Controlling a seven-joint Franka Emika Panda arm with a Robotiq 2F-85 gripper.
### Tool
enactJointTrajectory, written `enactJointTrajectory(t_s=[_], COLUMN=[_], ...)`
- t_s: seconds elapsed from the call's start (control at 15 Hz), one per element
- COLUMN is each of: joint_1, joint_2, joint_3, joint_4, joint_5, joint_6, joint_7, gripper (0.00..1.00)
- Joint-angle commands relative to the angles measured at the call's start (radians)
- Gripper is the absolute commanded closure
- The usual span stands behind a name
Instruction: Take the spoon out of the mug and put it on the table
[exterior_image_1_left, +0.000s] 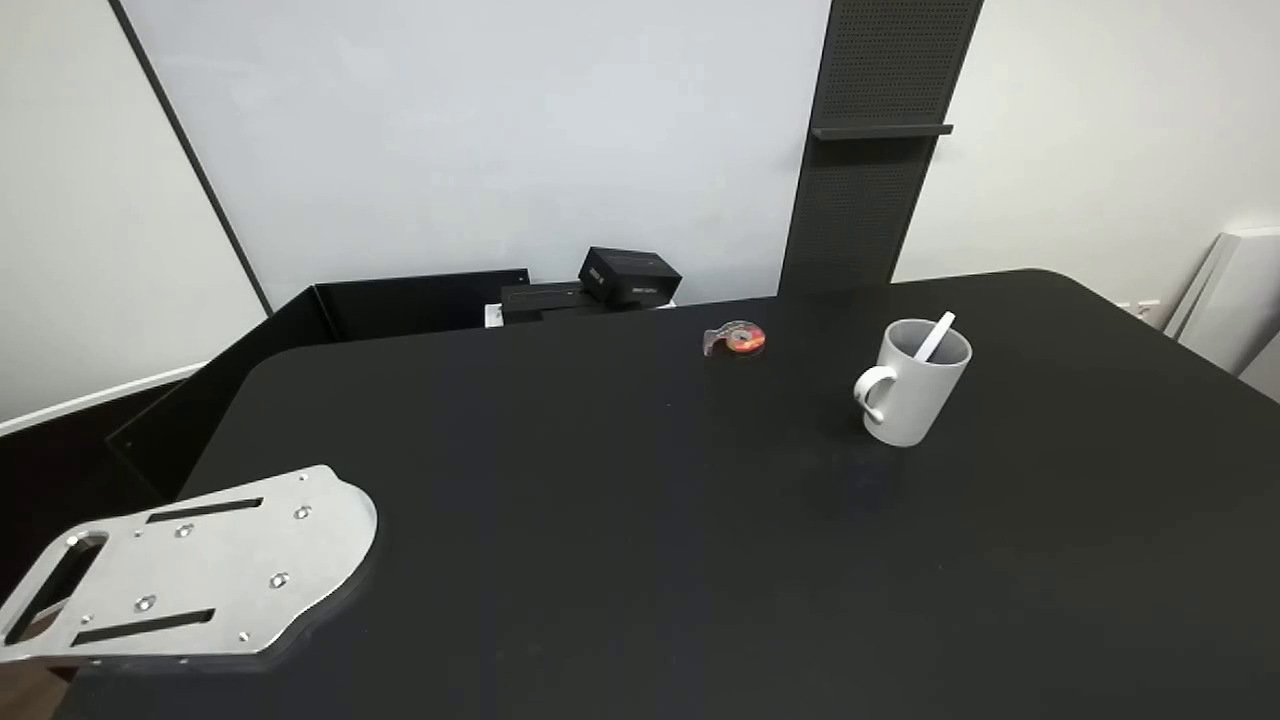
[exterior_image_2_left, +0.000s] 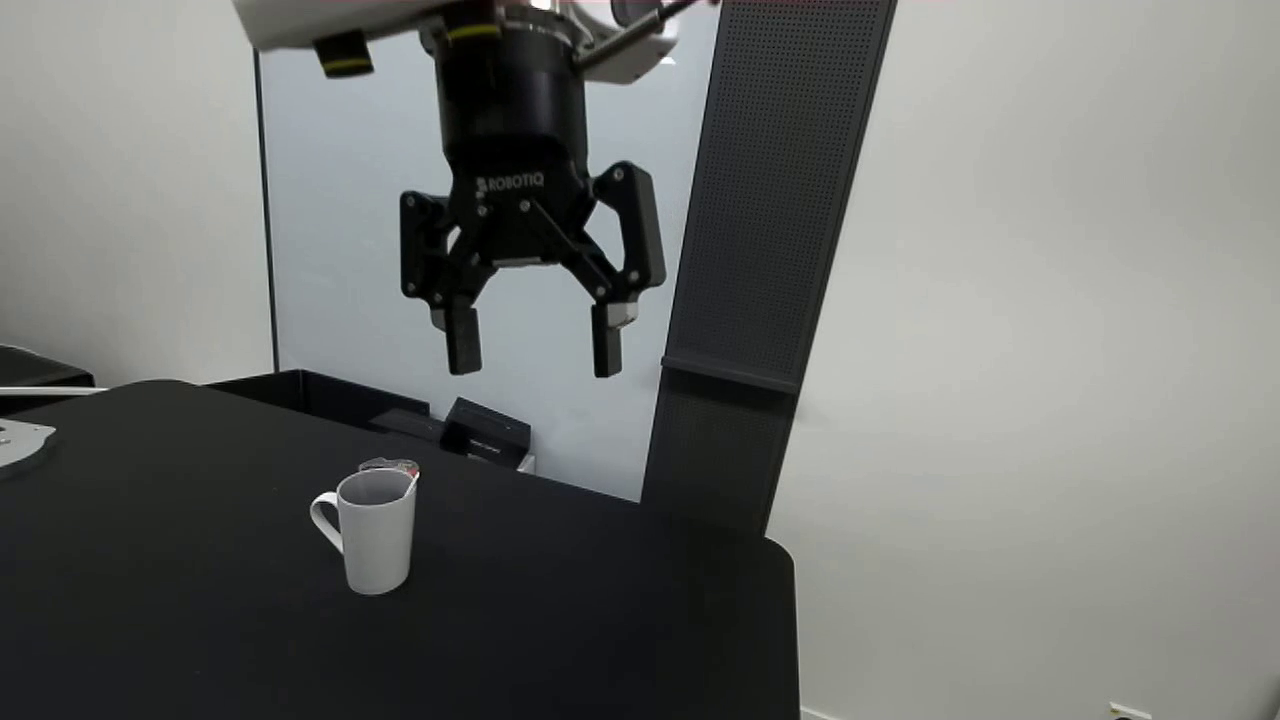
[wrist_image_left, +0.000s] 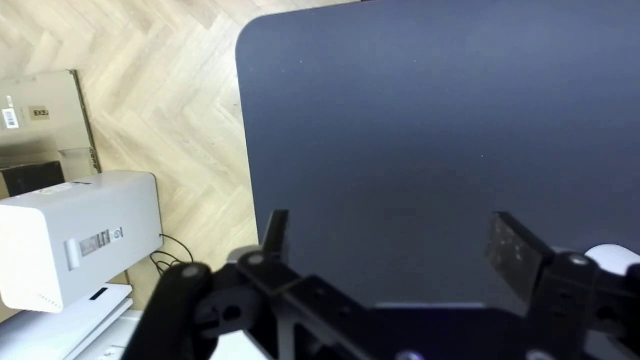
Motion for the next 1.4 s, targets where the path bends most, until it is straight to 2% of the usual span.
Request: enactJointTrajectory(t_s=[0.0,0.4,0.73,1.33], joint_1=[0.021,0.029,0.031,0.048], joint_2=[0.122,0.327,0.475,0.643], joint_3=[-0.014,0.0,0.049,0.152], joint_4=[0.086,0.265,0.393,0.526], joint_5=[0.058,0.257,0.395,0.442], joint_6=[0.051,0.052,-0.006,-0.003], joint_7=[-0.049,-0.17,-0.257,-0.325], gripper=[0.0,0.0,0.0,0.0])
